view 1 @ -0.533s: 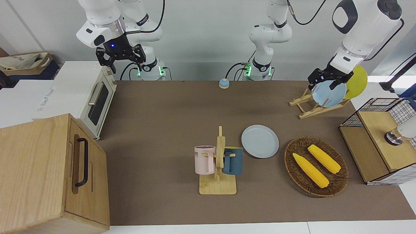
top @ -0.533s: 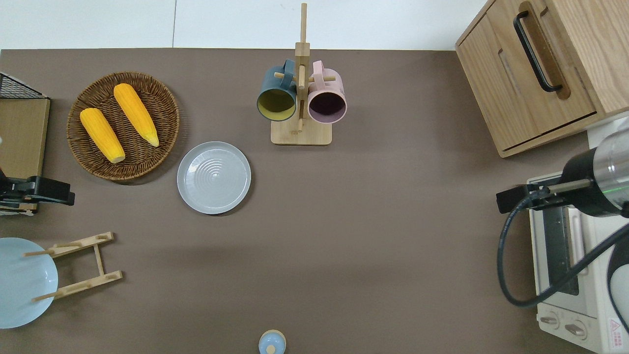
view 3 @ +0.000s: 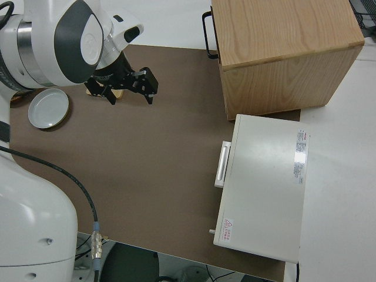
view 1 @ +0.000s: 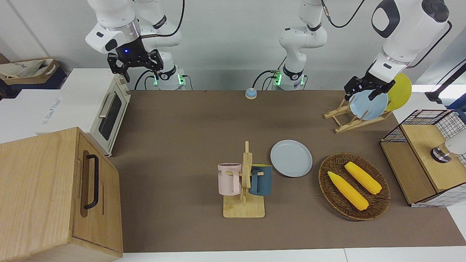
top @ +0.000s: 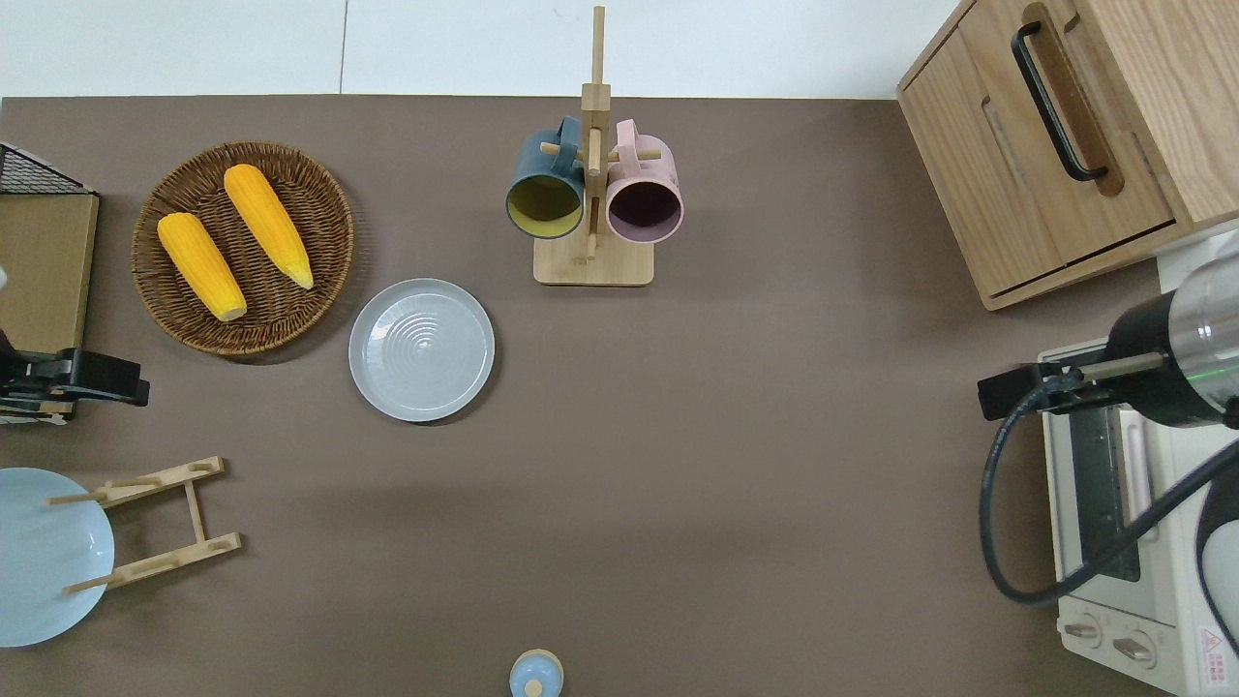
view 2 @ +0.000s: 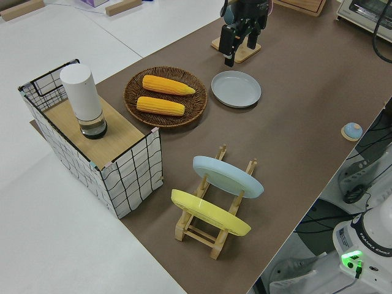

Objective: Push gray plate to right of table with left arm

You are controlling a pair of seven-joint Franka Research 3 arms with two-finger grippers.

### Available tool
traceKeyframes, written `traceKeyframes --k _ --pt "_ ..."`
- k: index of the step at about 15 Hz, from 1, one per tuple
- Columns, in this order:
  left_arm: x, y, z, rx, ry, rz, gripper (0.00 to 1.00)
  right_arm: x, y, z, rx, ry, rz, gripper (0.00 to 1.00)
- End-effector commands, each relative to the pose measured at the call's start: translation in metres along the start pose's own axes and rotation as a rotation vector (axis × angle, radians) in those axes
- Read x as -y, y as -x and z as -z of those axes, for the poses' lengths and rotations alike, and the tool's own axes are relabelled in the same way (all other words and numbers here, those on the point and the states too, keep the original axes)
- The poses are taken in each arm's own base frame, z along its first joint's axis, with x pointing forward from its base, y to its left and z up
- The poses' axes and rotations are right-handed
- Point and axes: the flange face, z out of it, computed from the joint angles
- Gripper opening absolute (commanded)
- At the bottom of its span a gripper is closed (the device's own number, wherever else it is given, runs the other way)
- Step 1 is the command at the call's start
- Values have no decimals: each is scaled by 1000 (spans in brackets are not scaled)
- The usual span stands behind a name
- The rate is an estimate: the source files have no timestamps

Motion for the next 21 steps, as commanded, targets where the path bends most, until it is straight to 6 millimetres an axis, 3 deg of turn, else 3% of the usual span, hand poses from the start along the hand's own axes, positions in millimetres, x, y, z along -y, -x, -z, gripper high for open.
traceKeyframes --k 1,10,16,21 --pt "1 8 0 2 -12 -10 1000 -1 4 4 4 -9 -5 983" --pt "0 8 -6 21 -11 38 1000 -1 4 4 2 -9 -3 983" --pt "-25 2 -15 31 -7 253 995 -1 4 4 2 -9 -3 983" --pt "-37 0 -36 58 42 361 991 -2 4 4 2 -10 -5 983"
